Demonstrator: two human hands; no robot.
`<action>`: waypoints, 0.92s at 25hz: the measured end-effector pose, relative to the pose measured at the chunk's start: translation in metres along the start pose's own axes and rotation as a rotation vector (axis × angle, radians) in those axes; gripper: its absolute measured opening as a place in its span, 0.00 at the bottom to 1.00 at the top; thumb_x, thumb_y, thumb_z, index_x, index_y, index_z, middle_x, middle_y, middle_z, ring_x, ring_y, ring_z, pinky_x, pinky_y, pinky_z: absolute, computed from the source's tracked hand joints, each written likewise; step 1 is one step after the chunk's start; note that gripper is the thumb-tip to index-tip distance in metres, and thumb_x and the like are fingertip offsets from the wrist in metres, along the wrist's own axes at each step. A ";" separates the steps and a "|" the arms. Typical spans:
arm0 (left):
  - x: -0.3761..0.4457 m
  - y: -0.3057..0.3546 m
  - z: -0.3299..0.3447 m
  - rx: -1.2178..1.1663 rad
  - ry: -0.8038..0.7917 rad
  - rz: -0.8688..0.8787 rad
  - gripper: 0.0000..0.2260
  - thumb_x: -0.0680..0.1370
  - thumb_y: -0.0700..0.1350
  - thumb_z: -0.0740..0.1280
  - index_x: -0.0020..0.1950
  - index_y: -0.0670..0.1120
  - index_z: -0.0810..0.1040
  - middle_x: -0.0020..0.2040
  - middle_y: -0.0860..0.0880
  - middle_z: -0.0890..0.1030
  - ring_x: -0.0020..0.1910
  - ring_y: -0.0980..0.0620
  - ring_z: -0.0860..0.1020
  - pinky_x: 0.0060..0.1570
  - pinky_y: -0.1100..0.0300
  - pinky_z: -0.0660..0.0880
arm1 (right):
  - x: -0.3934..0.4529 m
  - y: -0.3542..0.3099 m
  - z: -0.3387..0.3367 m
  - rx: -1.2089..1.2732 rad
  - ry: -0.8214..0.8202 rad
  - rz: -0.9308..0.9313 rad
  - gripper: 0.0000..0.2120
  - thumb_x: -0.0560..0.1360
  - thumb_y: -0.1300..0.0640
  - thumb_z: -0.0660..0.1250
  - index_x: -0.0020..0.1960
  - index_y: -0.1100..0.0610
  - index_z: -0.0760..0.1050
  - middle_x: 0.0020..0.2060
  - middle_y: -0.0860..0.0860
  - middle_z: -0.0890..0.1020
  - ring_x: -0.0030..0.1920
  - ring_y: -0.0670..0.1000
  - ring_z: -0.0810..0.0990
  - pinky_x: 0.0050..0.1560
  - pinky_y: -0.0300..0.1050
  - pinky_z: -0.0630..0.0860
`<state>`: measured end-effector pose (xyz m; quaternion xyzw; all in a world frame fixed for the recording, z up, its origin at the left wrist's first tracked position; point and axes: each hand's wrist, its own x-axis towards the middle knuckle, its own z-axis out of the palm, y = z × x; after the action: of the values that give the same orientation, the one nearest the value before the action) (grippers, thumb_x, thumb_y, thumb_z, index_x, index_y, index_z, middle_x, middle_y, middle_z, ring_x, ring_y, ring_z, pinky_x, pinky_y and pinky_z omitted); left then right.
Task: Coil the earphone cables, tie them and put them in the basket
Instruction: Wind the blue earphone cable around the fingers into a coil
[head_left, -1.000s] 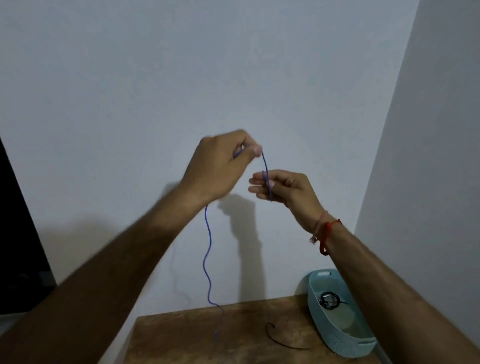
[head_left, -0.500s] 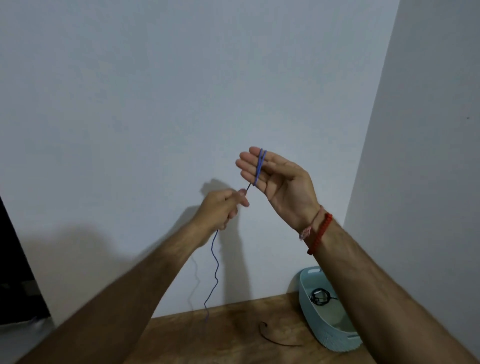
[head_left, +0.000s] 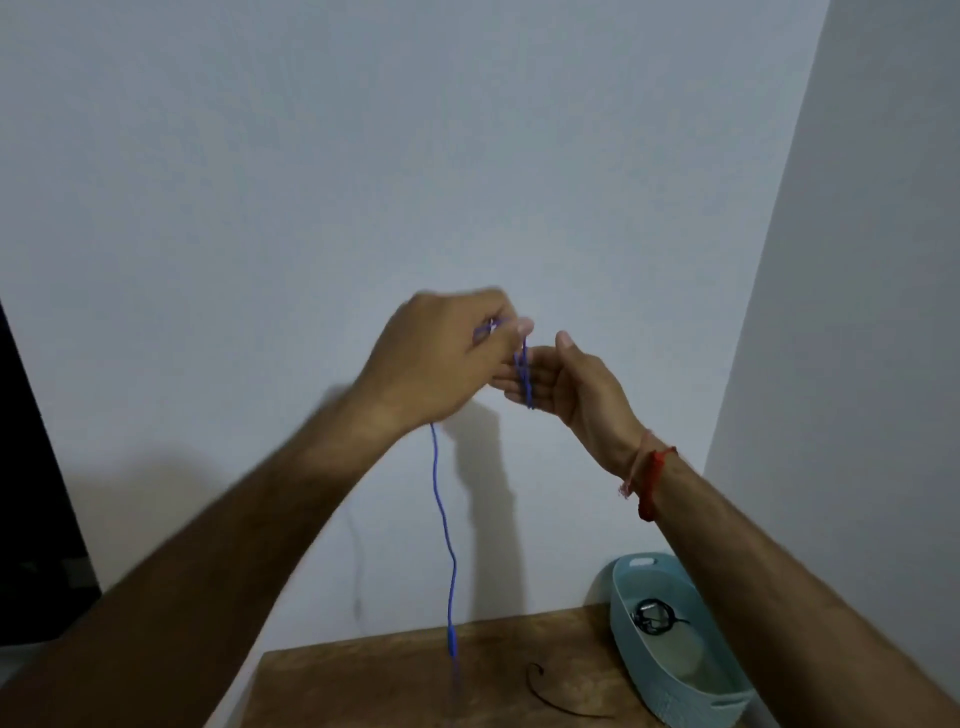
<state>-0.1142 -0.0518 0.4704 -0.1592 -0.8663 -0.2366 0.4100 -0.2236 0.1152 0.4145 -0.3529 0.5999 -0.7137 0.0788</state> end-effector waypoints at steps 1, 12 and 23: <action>0.022 -0.003 -0.002 0.001 -0.008 -0.019 0.13 0.81 0.55 0.66 0.42 0.50 0.82 0.28 0.53 0.70 0.29 0.55 0.70 0.35 0.58 0.69 | -0.005 -0.001 0.006 0.010 -0.034 -0.003 0.31 0.81 0.43 0.52 0.65 0.69 0.76 0.59 0.66 0.83 0.62 0.63 0.82 0.67 0.57 0.75; -0.046 -0.045 0.090 -0.605 -0.301 -0.463 0.17 0.84 0.52 0.61 0.39 0.48 0.79 0.26 0.54 0.69 0.26 0.55 0.67 0.30 0.59 0.69 | -0.017 -0.034 0.004 0.461 -0.034 -0.088 0.45 0.80 0.32 0.45 0.70 0.72 0.69 0.66 0.70 0.77 0.68 0.66 0.76 0.72 0.59 0.69; 0.009 0.004 0.002 -0.109 -0.074 -0.033 0.09 0.82 0.50 0.67 0.43 0.51 0.81 0.30 0.53 0.73 0.30 0.57 0.69 0.33 0.64 0.66 | -0.004 0.000 -0.006 0.019 0.068 0.012 0.39 0.81 0.35 0.47 0.65 0.67 0.76 0.60 0.65 0.83 0.63 0.61 0.81 0.72 0.59 0.70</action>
<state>-0.1190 -0.0470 0.4773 -0.1755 -0.8693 -0.2840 0.3646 -0.2245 0.1224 0.4126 -0.3241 0.5975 -0.7305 0.0660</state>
